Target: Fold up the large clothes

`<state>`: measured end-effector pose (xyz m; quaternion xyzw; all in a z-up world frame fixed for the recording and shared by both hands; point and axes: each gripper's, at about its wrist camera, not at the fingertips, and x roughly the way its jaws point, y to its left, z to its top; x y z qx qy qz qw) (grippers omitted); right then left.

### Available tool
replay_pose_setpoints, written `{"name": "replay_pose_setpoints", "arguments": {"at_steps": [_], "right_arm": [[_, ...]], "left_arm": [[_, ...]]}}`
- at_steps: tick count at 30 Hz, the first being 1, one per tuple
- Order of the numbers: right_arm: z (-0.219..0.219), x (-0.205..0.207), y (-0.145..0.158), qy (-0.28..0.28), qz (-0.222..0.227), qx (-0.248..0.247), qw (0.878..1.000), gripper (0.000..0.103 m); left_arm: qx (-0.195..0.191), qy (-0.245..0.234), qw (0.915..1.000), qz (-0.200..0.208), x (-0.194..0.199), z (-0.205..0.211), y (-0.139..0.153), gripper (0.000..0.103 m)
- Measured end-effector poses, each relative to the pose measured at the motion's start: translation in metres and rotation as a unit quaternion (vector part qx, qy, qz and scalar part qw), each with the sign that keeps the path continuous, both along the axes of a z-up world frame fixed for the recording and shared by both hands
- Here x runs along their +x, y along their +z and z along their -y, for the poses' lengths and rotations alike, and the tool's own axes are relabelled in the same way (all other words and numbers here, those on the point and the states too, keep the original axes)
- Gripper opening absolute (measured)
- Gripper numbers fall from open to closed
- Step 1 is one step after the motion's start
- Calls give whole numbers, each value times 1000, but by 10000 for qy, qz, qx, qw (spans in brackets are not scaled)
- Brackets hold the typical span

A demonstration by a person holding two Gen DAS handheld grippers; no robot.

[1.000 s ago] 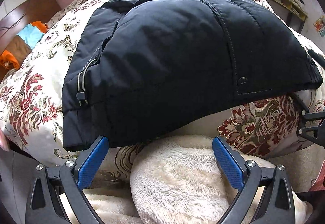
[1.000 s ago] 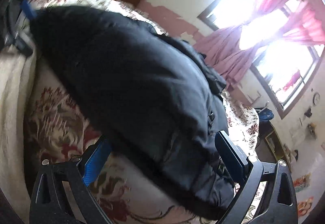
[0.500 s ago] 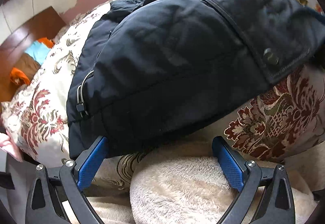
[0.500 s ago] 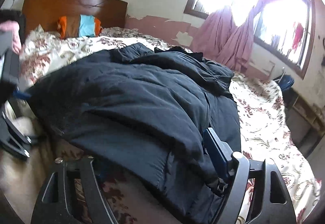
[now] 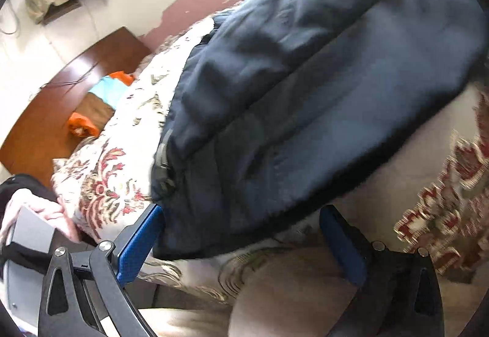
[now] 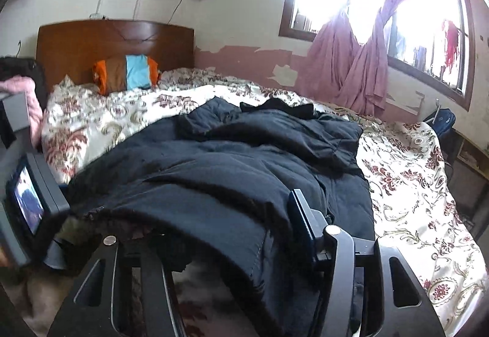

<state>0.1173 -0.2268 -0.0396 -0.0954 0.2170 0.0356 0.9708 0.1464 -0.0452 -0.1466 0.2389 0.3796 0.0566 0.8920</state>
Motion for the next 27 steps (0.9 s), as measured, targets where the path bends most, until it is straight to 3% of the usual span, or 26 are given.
{"name": "replay_pose_setpoints", "arguments": {"at_steps": [2, 4, 8, 10, 21, 27], "right_arm": [[-2, 3, 7, -4, 77, 36, 10000, 49], [-2, 6, 12, 20, 127, 52, 9999, 49], [-2, 11, 18, 57, 145, 16, 9999, 49], [0, 12, 20, 54, 139, 29, 9999, 49], [23, 42, 38, 124, 5, 815, 9966, 45], [31, 57, 43, 98, -42, 987, 9951, 43]], "left_arm": [[86, 140, 9998, 133, 4, -4, 3, 84], [2, 239, 9994, 250, 6, -10, 9, 74], [-370, 358, 9970, 574, 12, -27, 29, 45], [-627, 327, 9950, 703, 17, -35, 38, 40], [-1212, 70, 9875, 1004, 42, -58, 79, 31], [-1290, -72, 9848, 1161, 53, -60, 101, 27]]}}
